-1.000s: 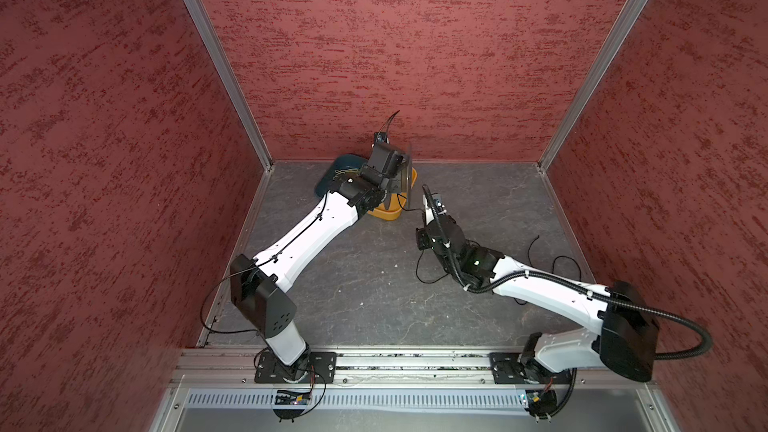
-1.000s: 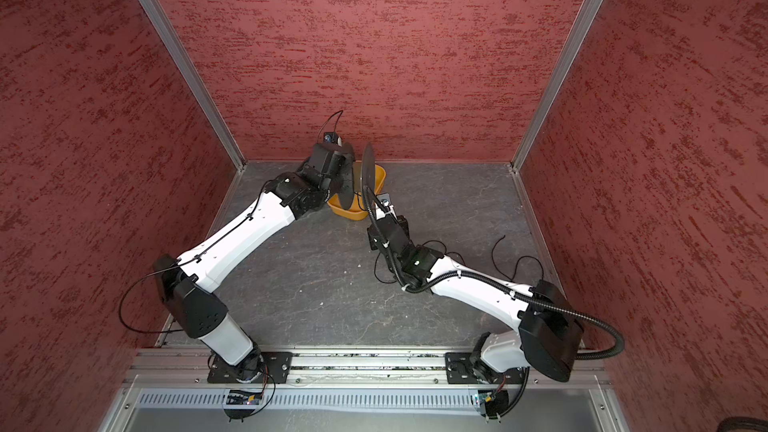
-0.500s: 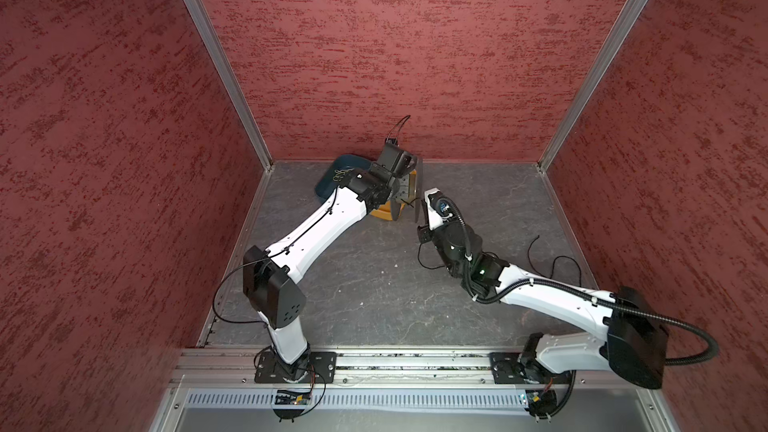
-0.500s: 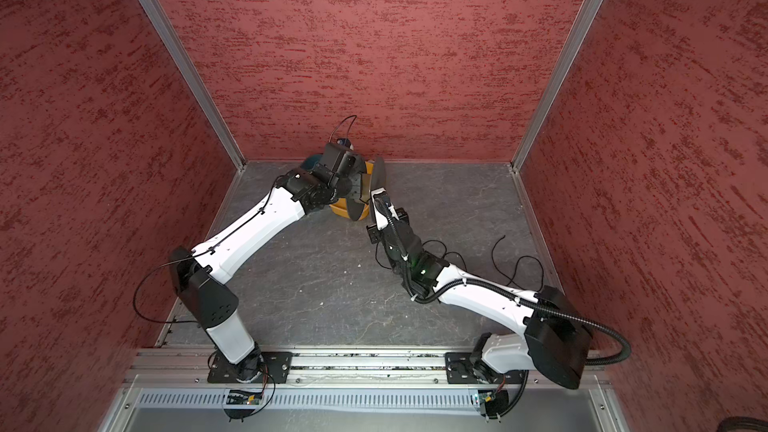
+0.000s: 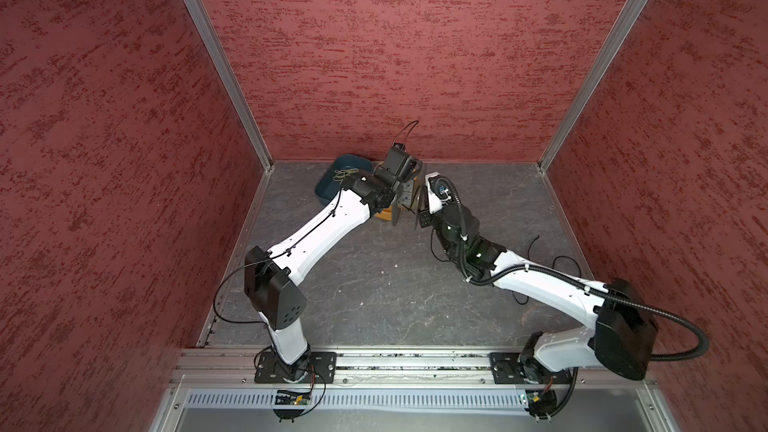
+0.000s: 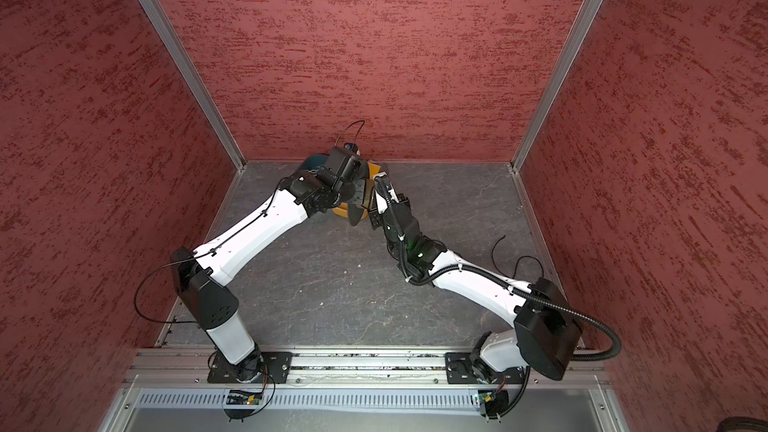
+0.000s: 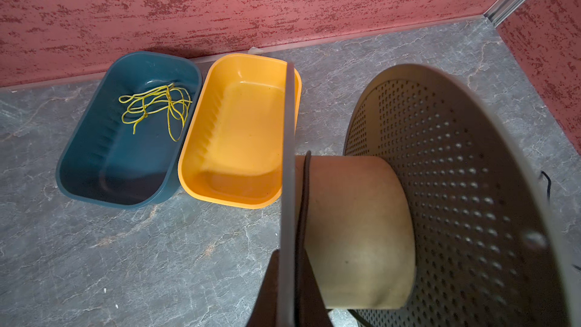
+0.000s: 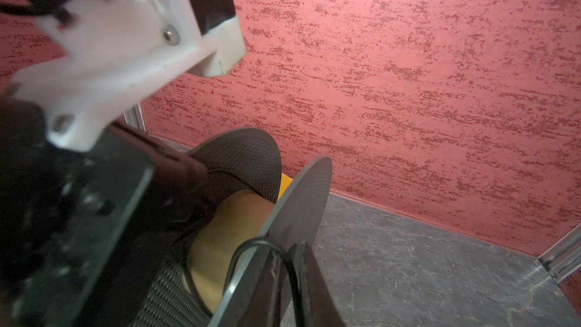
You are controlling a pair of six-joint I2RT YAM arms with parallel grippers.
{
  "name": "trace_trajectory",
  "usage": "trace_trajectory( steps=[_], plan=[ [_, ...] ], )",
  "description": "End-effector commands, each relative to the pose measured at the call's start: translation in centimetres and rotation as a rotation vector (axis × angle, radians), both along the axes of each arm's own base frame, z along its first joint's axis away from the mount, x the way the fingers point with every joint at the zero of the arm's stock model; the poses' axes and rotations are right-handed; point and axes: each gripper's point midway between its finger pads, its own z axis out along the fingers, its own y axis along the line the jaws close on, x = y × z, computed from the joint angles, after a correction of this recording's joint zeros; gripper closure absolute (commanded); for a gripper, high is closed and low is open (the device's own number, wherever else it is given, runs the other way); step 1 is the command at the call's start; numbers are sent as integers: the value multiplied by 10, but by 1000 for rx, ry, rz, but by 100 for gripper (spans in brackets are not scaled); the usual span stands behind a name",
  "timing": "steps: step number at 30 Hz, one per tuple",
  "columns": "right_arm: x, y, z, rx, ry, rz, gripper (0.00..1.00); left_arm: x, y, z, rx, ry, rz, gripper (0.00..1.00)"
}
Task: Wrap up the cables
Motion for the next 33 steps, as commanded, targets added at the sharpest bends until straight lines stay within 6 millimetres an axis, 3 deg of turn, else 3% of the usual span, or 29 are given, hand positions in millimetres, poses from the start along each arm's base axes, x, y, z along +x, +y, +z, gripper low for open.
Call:
trace_trajectory(
  steps=[1,12,20,28,33],
  plan=[
    [17,-20,23,47,-33,-61,84,-8,14,24,27,-61,9,100],
    [36,-29,11,73,42,71,81,-23,18,34,49,-81,-63,100],
    [49,-30,-7,146,135,206,86,-43,14,45,13,-61,-190,100],
    [67,-31,-58,212,279,301,87,-55,33,76,-153,-63,-211,100],
    [47,-20,-79,240,306,406,74,-54,44,101,-335,-85,-204,100]
  ],
)
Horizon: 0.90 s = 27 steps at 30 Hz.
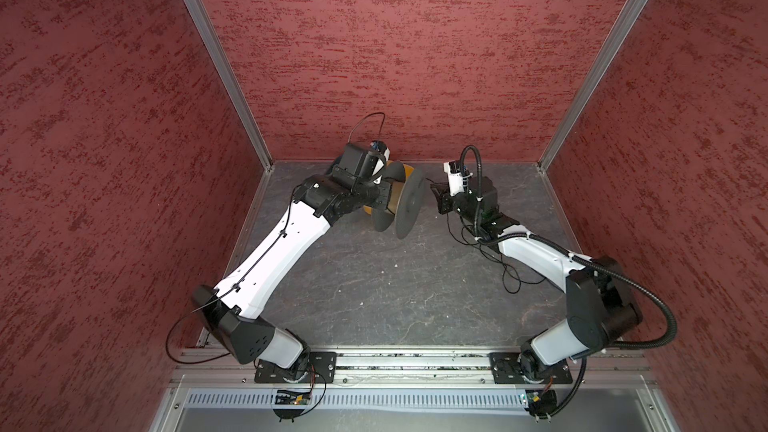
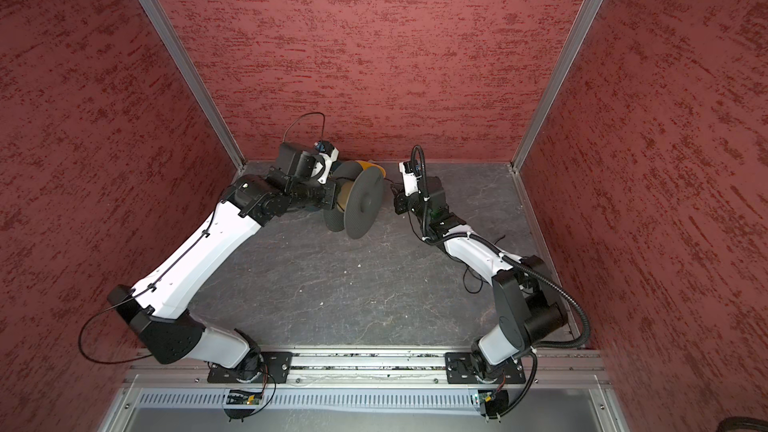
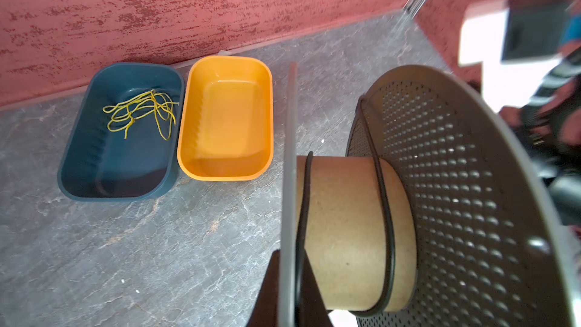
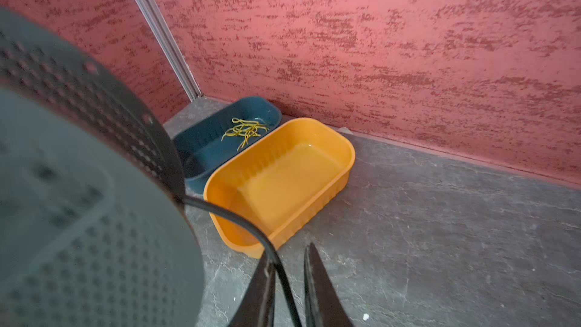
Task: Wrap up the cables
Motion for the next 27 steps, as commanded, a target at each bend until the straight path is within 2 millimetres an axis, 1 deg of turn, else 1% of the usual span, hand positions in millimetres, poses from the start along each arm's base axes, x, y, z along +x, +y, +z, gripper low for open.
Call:
trace_trajectory(
  steps=[1,2,3,5,7,8,10,13,15,17,20,27],
  plan=[
    [-16,7,-2,61,-7,85,72,1,0,47,-207,-72,-11,100],
    [-20,6,-5,66,-8,90,69,4,4,49,-228,-67,-4,100],
    [-24,4,-7,70,-11,91,64,6,8,51,-237,-65,8,100],
    [-33,2,-9,70,-18,95,53,10,13,54,-236,-69,30,100],
    [-40,-1,-13,64,-15,96,39,13,16,55,-232,-72,48,100],
    [-44,-4,-9,61,-26,96,34,14,17,54,-232,-69,53,100],
    [-51,-9,-8,46,-35,83,25,16,18,55,-238,-66,57,100],
    [-59,-22,-11,6,-66,45,11,16,17,57,-252,-64,55,100],
    [-64,-27,-17,-27,-82,38,3,16,17,58,-259,-61,55,100],
    [-65,-29,-25,-60,-81,38,1,16,15,55,-264,-53,50,100],
    [-62,-33,-37,-73,-80,17,3,17,16,53,-263,-45,54,100],
    [-54,-28,-61,-52,-99,23,15,16,19,53,-271,-38,56,100]
  ],
)
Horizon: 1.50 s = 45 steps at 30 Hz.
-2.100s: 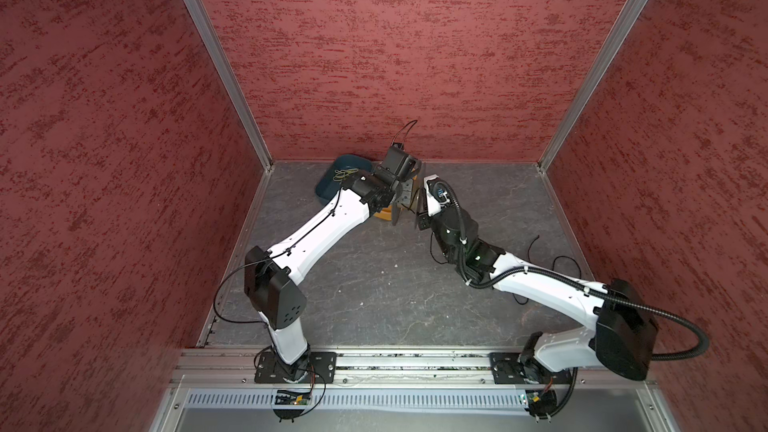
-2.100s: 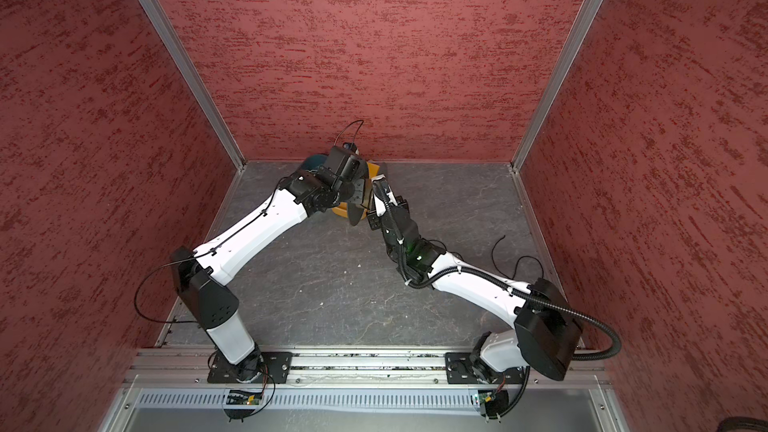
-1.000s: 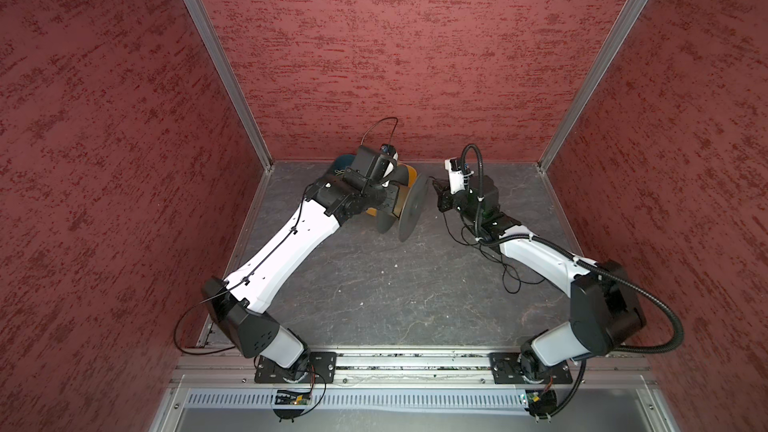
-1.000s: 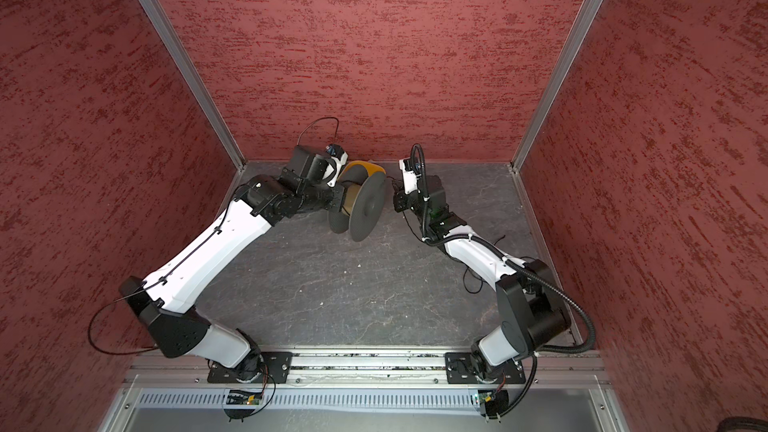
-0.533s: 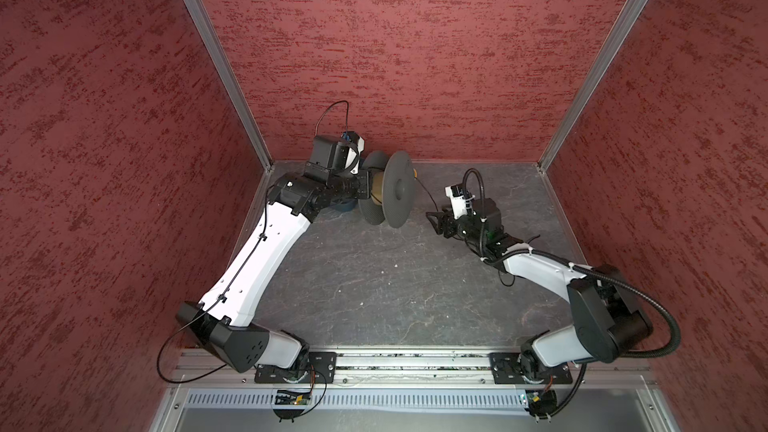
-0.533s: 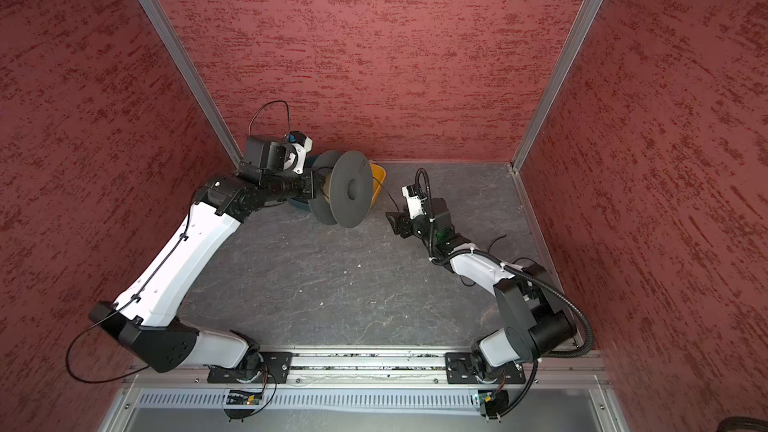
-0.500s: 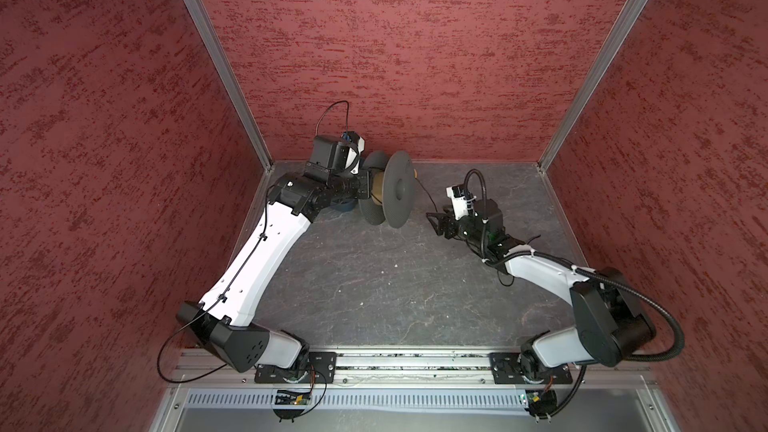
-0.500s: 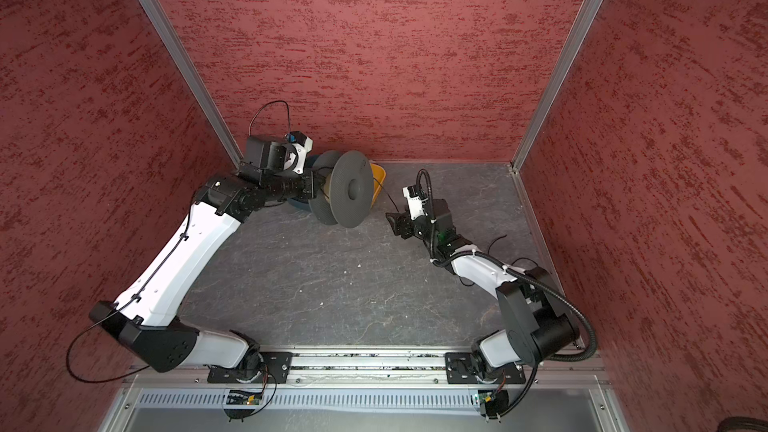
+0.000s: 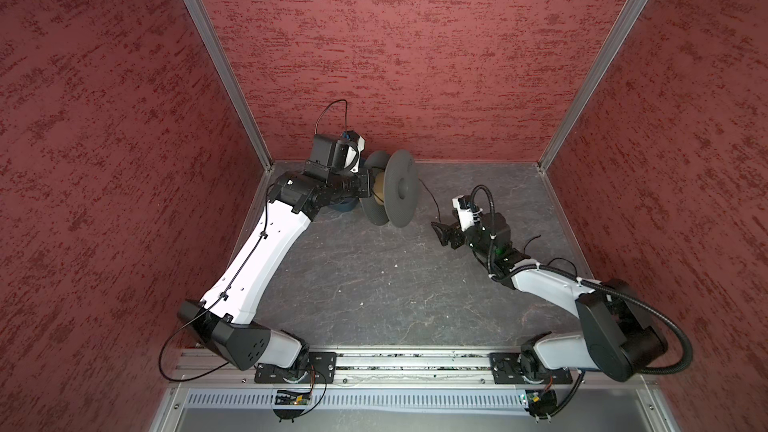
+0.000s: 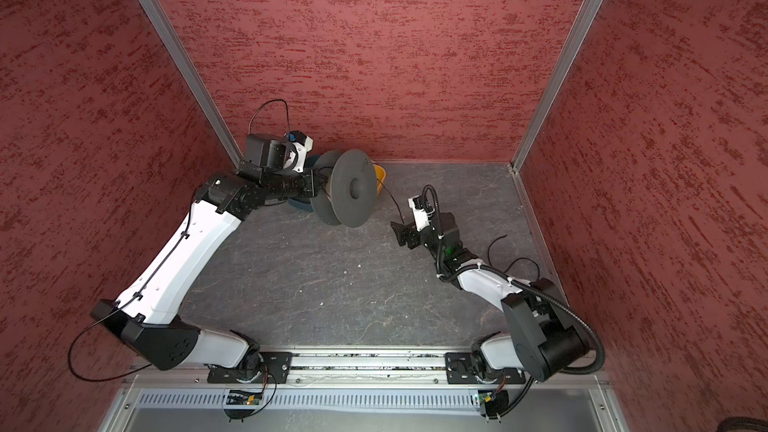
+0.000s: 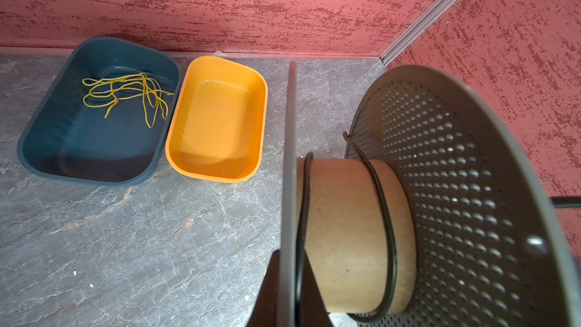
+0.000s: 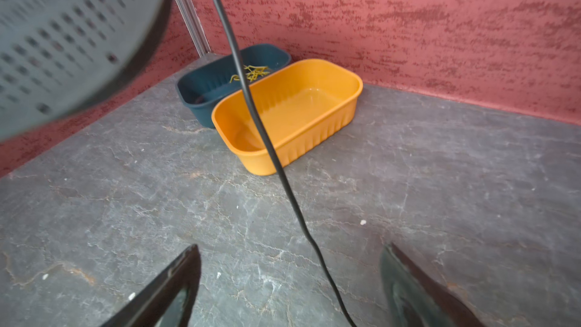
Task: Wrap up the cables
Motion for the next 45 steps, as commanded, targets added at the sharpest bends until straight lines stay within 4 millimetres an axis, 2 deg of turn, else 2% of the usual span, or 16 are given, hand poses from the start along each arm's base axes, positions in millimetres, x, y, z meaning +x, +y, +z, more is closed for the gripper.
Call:
trace_trajectory(
  steps=[1,7,14,18,22,24,28,34,39,45],
  plan=[
    [12,1,5,15,-86,-5,17,5,-4,37,-80,-101,-8,100],
    [27,8,5,52,-137,-11,28,6,-2,33,-94,-85,-9,100],
    [42,13,-5,45,-160,-12,49,7,2,32,-106,-78,-3,100],
    [43,15,-8,57,-161,0,67,9,5,30,-110,-76,4,100],
    [42,14,-9,60,-143,-6,93,12,6,30,-121,-77,10,100],
    [41,14,-13,51,-125,-4,99,14,7,29,-132,-77,16,100],
    [40,8,-22,34,-83,-47,100,19,6,29,-189,-69,11,100],
    [31,13,-36,-72,-53,-103,100,31,18,34,-262,-78,81,100],
    [12,33,-43,-210,-83,-116,100,42,38,43,-288,-135,195,100],
    [-18,76,-39,-313,-140,-35,100,57,55,47,-282,-206,310,100]
  ],
)
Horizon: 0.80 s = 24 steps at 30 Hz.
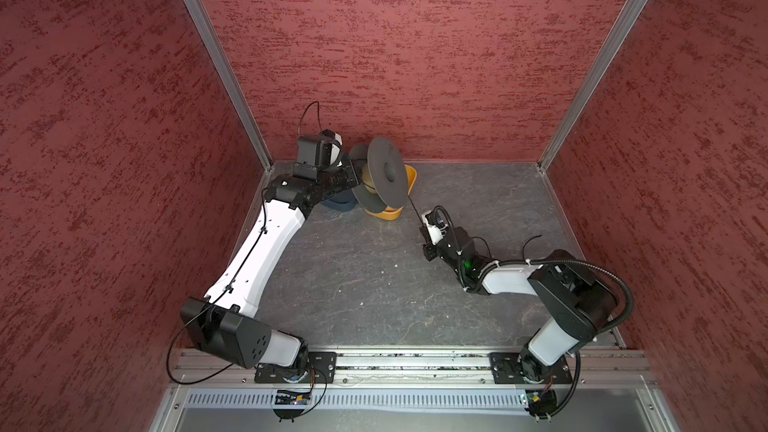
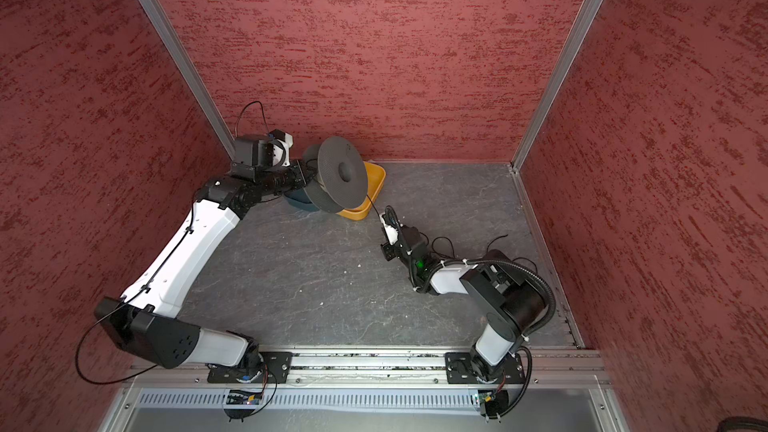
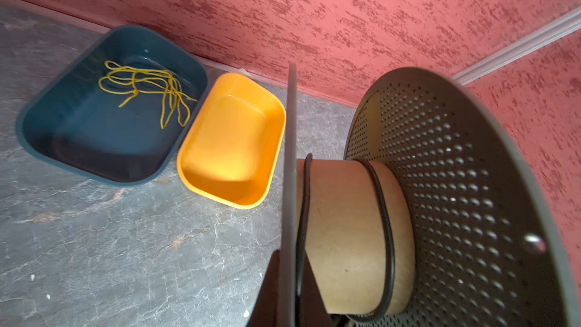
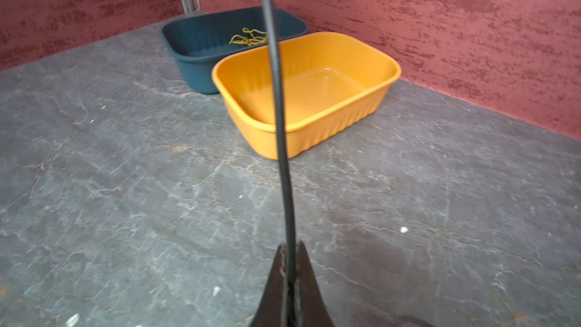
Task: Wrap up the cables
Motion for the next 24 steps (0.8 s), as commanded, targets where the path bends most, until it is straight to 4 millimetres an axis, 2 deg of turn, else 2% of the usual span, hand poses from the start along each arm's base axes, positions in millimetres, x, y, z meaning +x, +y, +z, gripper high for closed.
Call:
trace_trajectory(
  steps=[1,4,9,13,17,22,24],
  plan=[
    [-7,10,6,-124,-52,-21,100,14,16,63,-72,-230,111,100],
    [-22,31,13,-173,-70,12,100,20,18,61,-42,-255,154,100],
    [-50,66,39,-235,-126,69,100,27,12,56,78,-289,214,100],
    [-61,80,62,-266,-163,75,100,34,2,46,200,-281,233,100],
    [-60,72,91,-250,-195,16,100,34,-7,38,351,-265,239,100],
    [-54,51,125,-219,-240,-100,100,29,-18,26,534,-234,212,100],
    [-53,42,146,-188,-257,-150,100,25,-23,21,589,-222,193,100]
  ],
)
